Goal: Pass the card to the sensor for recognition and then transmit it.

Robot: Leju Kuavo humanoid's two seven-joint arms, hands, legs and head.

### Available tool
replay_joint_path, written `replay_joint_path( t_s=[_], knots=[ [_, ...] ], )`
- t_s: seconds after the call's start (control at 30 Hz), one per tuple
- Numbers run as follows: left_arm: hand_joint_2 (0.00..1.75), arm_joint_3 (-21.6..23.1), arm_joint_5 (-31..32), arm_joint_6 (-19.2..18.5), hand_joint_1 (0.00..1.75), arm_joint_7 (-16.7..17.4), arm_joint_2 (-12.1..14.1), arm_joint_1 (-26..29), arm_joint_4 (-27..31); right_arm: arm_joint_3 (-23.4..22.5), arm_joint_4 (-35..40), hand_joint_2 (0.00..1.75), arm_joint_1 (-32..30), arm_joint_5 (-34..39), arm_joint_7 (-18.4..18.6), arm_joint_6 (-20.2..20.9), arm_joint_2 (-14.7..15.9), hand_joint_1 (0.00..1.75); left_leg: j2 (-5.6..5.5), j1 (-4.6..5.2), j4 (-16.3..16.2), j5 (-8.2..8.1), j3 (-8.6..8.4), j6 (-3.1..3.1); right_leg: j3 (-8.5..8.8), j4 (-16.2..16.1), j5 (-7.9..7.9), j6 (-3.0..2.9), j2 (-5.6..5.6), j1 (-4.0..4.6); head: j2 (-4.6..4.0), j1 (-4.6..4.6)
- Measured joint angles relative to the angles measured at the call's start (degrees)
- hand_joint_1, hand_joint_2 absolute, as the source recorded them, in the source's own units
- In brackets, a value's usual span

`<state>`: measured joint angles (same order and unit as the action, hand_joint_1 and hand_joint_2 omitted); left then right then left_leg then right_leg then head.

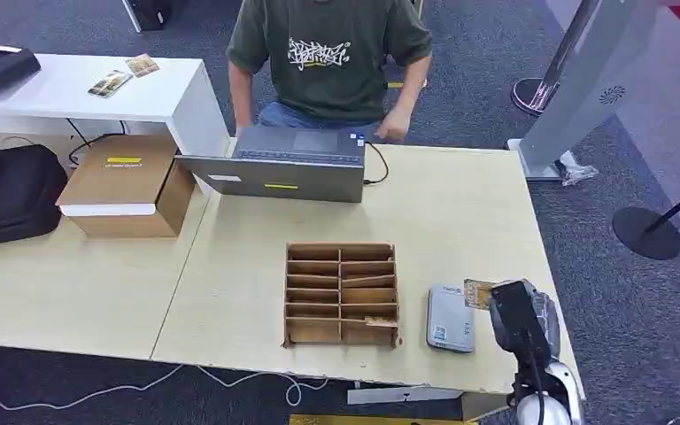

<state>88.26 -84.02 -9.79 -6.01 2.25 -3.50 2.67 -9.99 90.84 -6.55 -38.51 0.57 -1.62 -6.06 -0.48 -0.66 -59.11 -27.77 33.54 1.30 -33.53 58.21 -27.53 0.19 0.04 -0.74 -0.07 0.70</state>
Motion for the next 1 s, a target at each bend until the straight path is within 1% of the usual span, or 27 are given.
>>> replay_joint_path(
  t_s=[0.17, 0.4, 0.57, 0.83, 1.0],
  knots=[
    [0.00, 0.0, 0.2, 0.0, 0.00, 0.0, -0.1, -0.1, 0.0, 0.0, -0.9, 1.75, -0.3, -0.3, 1.5, 0.4, -1.9, 1.75, 0.01, 0.00, 0.0, 0.00, -0.01, 0.00, 0.00, 0.0, 0.00, -0.01, 0.01, 0.00, 0.00, 0.00],
    [0.00, 0.0, 0.4, 0.2, 0.00, 0.0, -0.1, -0.3, 0.0, 0.0, -1.7, 1.75, -0.3, -1.9, 3.5, 0.8, -3.1, 1.75, 0.00, 0.00, 0.0, 0.00, 0.00, 0.00, 0.01, 0.0, 0.00, 0.00, 0.01, 0.00, 0.00, 0.00],
    [0.00, 0.0, 0.6, 0.2, 0.00, 0.0, -0.1, -0.3, 0.0, 0.0, -2.5, 1.75, -0.2, -3.1, 4.6, 1.3, -3.3, 1.75, 0.00, 0.00, 0.0, 0.00, 0.00, 0.00, 0.01, 0.0, 0.00, 0.00, 0.01, 0.00, 0.00, 0.00],
    [0.00, 0.0, 1.3, 0.3, 0.00, 0.0, -0.1, -0.4, 0.0, 0.2, -3.8, 1.75, 0.2, -4.4, 5.1, 2.6, -3.3, 1.75, 0.00, 0.00, 0.0, 0.00, 0.00, 0.00, 0.01, 0.0, 0.00, -0.01, 0.01, 0.00, 0.00, 0.00],
    [0.00, 0.0, 1.6, 0.5, 0.00, 0.0, 0.0, -0.5, 0.0, 1.2, -5.0, 1.75, 1.4, -5.4, 5.4, 3.0, -3.1, 1.75, 0.01, 0.00, 0.0, 0.01, -0.01, 0.00, 0.01, 0.0, 0.00, -0.01, 0.01, 0.00, 0.00, 0.00]
  ],
)
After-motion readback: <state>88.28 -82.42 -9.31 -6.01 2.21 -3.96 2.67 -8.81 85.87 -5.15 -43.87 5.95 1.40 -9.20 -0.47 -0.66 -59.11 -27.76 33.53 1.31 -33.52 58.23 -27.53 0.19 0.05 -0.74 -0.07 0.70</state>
